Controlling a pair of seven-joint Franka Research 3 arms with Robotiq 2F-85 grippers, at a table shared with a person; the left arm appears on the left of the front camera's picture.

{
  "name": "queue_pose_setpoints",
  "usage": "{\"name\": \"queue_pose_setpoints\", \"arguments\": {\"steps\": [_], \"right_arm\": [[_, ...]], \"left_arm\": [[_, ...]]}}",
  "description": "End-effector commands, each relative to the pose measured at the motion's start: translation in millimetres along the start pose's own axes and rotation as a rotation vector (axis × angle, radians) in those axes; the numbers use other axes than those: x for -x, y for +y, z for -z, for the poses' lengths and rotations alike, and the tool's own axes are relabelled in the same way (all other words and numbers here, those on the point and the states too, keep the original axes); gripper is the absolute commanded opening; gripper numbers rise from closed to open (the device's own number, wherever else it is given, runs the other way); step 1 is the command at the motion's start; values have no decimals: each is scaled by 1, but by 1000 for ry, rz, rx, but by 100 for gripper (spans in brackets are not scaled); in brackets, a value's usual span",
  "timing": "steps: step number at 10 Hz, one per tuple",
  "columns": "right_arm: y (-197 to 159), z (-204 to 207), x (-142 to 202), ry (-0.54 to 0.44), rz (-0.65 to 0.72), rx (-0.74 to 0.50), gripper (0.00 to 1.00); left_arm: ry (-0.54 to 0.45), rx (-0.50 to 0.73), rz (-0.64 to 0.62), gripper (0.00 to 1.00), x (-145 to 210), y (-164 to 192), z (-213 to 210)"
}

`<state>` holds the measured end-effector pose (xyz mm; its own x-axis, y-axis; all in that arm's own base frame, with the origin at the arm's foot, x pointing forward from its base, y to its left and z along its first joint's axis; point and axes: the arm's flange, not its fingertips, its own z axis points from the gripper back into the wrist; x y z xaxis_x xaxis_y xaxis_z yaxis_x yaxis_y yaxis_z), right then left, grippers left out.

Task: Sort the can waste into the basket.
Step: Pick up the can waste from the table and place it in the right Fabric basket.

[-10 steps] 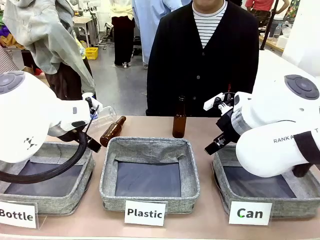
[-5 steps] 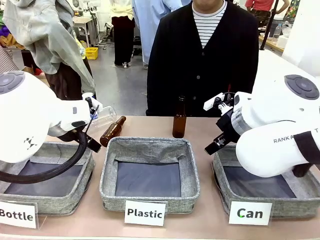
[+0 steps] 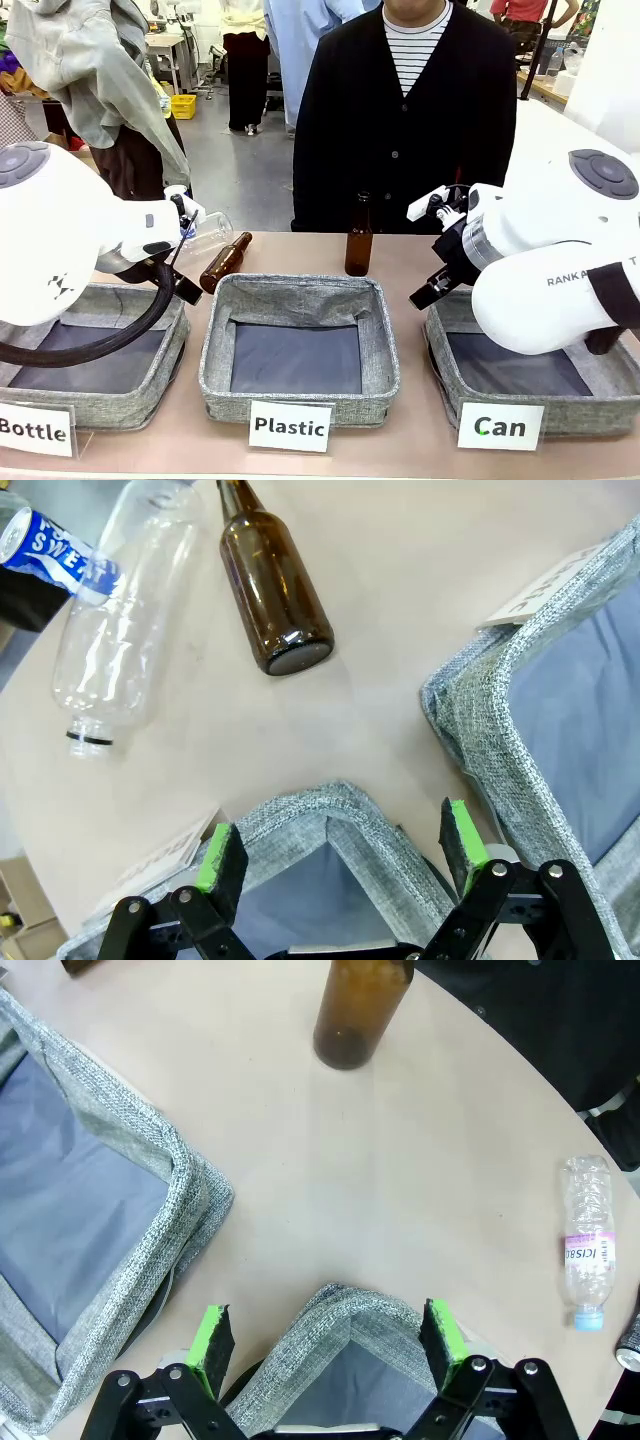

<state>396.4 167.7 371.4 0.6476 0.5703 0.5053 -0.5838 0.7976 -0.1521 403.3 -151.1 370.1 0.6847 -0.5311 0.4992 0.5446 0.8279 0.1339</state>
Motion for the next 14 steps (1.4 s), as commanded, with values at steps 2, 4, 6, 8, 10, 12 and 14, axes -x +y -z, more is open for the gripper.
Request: {"name": "queue_pose_setpoints", "arguments": {"steps": [2, 4, 6, 8, 10, 12, 14], "right_arm": [[0, 0, 0, 0, 0, 0, 100], [0, 0, 0, 0, 0, 0, 100], [0, 0, 0, 0, 0, 0, 100], [-2, -25, -9, 51, -29, -39, 100], [-14, -106, -29, 45, 186, -32, 100], [-29, -177, -19, -16, 339, -194, 100], [-79, -222, 31, -87, 491, -478, 100]], "left_arm": [[0, 0, 1, 100, 0, 0, 0], [0, 0, 1, 100, 0, 0, 0], [0, 0, 1, 100, 0, 0, 0], [37, 44, 79, 100, -4, -2, -23], [22, 169, -70, 100, -36, -20, -120], [6, 403, -100, 100, -38, -10, -206], [-56, 562, -182, 100, -2, 42, -241]]}}
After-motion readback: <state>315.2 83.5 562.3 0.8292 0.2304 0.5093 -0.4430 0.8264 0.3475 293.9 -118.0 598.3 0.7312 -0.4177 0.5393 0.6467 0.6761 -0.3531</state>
